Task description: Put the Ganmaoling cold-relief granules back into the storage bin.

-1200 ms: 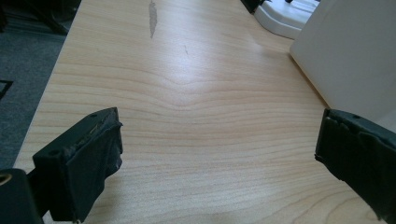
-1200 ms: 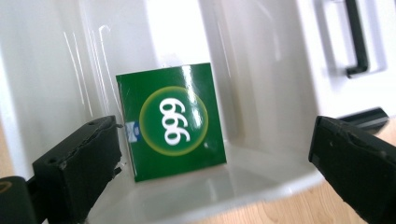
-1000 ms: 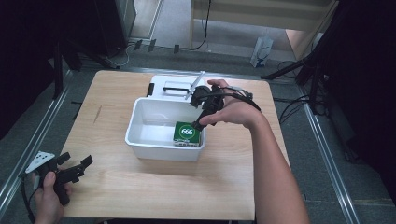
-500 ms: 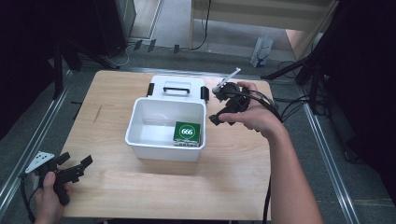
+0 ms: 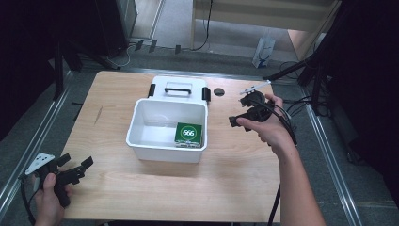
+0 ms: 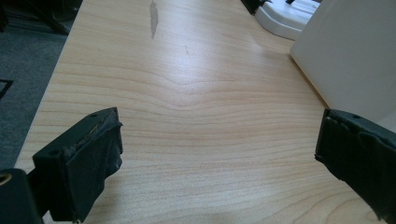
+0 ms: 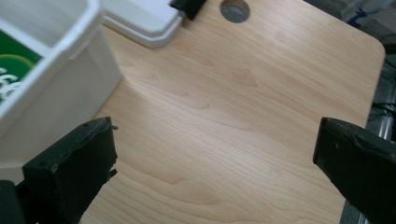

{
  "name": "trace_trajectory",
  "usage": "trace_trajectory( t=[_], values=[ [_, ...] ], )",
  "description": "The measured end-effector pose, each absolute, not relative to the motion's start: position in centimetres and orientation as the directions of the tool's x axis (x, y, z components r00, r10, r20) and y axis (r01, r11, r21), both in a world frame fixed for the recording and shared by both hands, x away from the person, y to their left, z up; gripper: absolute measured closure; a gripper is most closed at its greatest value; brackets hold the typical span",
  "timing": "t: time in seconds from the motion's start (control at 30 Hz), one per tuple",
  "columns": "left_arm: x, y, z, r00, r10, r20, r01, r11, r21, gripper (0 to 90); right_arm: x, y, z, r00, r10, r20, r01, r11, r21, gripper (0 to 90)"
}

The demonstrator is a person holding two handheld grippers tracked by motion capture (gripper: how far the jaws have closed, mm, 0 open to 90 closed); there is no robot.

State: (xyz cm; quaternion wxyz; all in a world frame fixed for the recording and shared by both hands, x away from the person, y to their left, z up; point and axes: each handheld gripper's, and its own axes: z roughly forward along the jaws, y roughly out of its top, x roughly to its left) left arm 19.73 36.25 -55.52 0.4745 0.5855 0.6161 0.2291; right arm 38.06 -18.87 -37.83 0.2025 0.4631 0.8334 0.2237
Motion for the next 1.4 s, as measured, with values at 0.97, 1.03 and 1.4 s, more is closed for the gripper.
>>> trace_trajectory(
  t=[0.97,1.03,1.4],
  values=[
    [19.7,36.2,-55.5,0.134,0.94,-0.313,0.504,0.207,0.839,1.2,31.9,-28.1,-49.1,-0.206,0.978,-0.034,0.645,0.162,0.747,0.0],
    [19.7,36.2,-55.5,0.132,0.94,-0.315,0.503,0.21,0.838,1.2,31.3,-28.7,-50.0,-0.19,0.981,-0.027,0.648,0.146,0.747,0.0],
    [19.7,36.2,-55.5,0.131,0.941,-0.314,0.502,0.21,0.839,1.2,27.7,-32.2,-52.8,-0.149,0.988,0.029,0.568,0.061,0.821,0.0]
  ],
)
